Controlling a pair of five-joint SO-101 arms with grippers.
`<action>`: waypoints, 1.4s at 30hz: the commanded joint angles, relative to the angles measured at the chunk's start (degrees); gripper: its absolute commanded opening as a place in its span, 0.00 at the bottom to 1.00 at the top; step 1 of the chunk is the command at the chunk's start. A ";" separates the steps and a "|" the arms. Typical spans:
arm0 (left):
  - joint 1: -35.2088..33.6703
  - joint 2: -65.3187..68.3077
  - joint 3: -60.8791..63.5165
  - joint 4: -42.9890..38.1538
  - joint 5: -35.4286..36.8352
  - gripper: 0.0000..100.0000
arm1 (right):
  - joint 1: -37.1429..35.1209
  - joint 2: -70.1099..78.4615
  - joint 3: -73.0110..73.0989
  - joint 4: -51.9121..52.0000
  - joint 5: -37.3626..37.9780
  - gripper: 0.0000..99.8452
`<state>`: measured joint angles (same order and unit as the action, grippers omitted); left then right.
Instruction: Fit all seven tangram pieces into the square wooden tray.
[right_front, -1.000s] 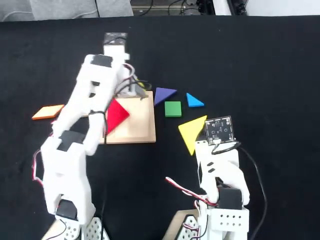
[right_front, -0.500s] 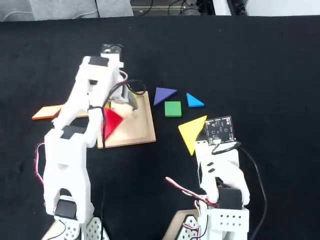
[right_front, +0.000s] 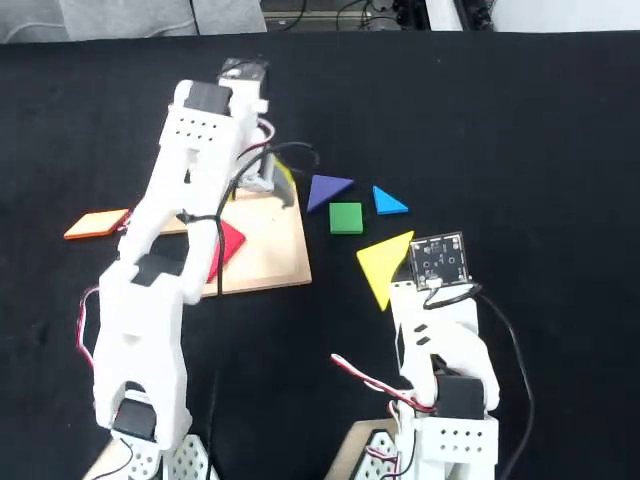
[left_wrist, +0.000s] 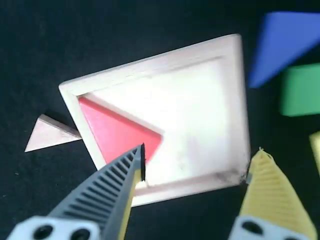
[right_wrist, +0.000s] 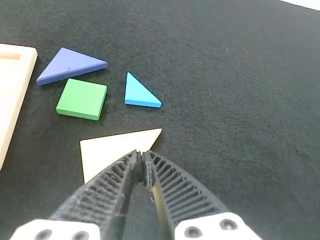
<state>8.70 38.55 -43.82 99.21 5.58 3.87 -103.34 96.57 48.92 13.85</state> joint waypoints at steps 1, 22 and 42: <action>0.57 -13.54 -4.88 1.76 -0.62 0.33 | -0.26 -4.79 -0.04 0.26 0.62 0.01; -23.87 -83.43 73.54 -13.63 -10.11 0.33 | 0.09 -4.79 -0.04 0.26 0.62 0.01; -32.48 -119.12 126.11 -37.36 -9.05 0.33 | 0.79 -4.70 -1.98 3.52 7.21 0.08</action>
<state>-23.38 -77.14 79.78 62.64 -3.47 4.84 -103.34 96.57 51.12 18.68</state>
